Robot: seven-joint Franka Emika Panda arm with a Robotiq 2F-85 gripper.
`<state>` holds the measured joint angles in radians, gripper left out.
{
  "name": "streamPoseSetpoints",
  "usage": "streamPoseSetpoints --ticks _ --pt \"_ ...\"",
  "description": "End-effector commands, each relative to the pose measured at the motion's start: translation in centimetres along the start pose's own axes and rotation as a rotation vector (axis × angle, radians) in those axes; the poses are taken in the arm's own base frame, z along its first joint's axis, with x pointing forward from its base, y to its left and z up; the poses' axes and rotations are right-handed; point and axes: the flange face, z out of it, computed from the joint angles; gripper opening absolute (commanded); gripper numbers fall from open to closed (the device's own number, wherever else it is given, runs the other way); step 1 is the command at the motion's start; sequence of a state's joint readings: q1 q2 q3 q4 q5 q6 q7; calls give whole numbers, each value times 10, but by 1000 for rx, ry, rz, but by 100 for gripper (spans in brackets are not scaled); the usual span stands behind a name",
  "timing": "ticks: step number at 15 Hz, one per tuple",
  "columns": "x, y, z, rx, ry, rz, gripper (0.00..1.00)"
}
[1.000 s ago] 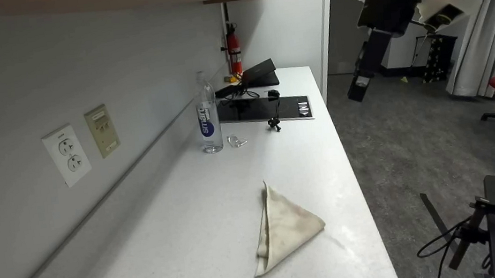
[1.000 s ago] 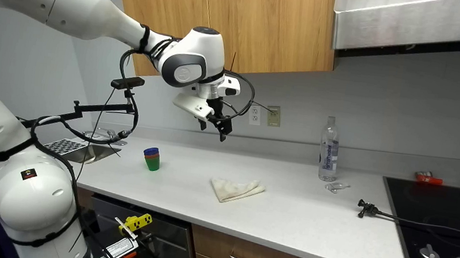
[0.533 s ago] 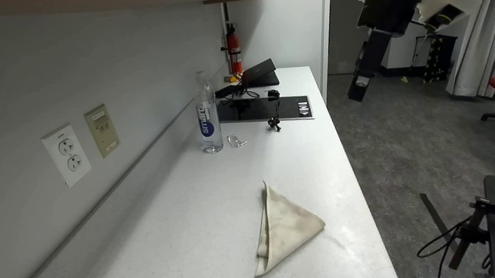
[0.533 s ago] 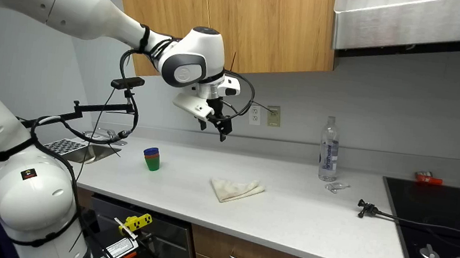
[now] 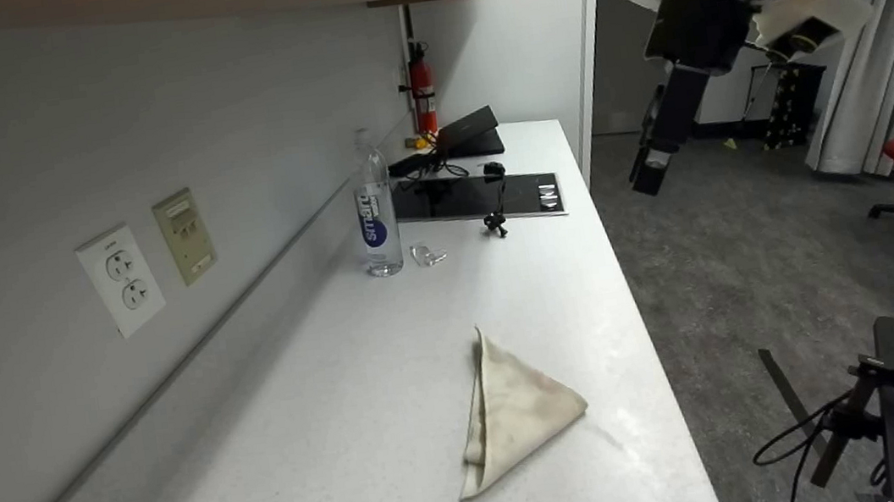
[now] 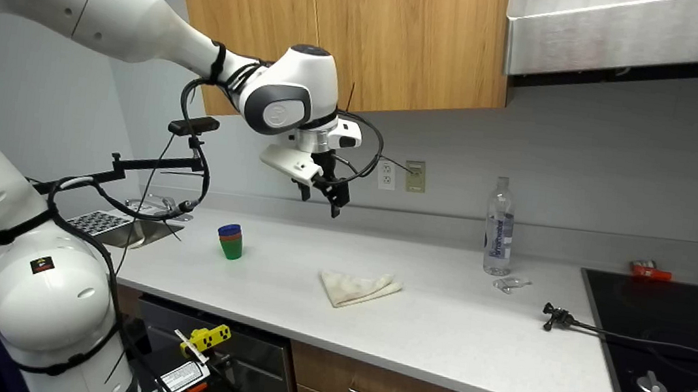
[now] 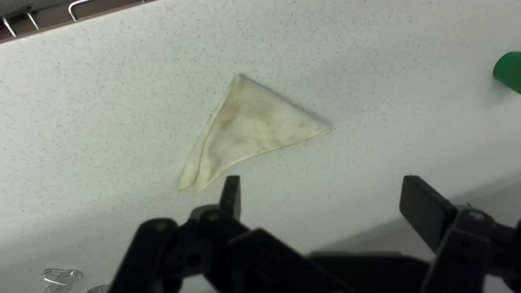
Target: Fold the towel
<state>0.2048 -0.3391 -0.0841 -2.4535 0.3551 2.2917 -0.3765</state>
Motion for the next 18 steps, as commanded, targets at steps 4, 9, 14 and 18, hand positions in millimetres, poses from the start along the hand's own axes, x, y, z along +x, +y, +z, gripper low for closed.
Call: streamPoseSetpoints --ticks 4,9,14,18 --pt "-1 0 9 -7 -23 -1 100" --pt "-1 -2 13 -8 -34 -18 100" --pt "2 -16 39 8 -83 -33 100" --pt "4 -33 70 9 -153 -129 100"
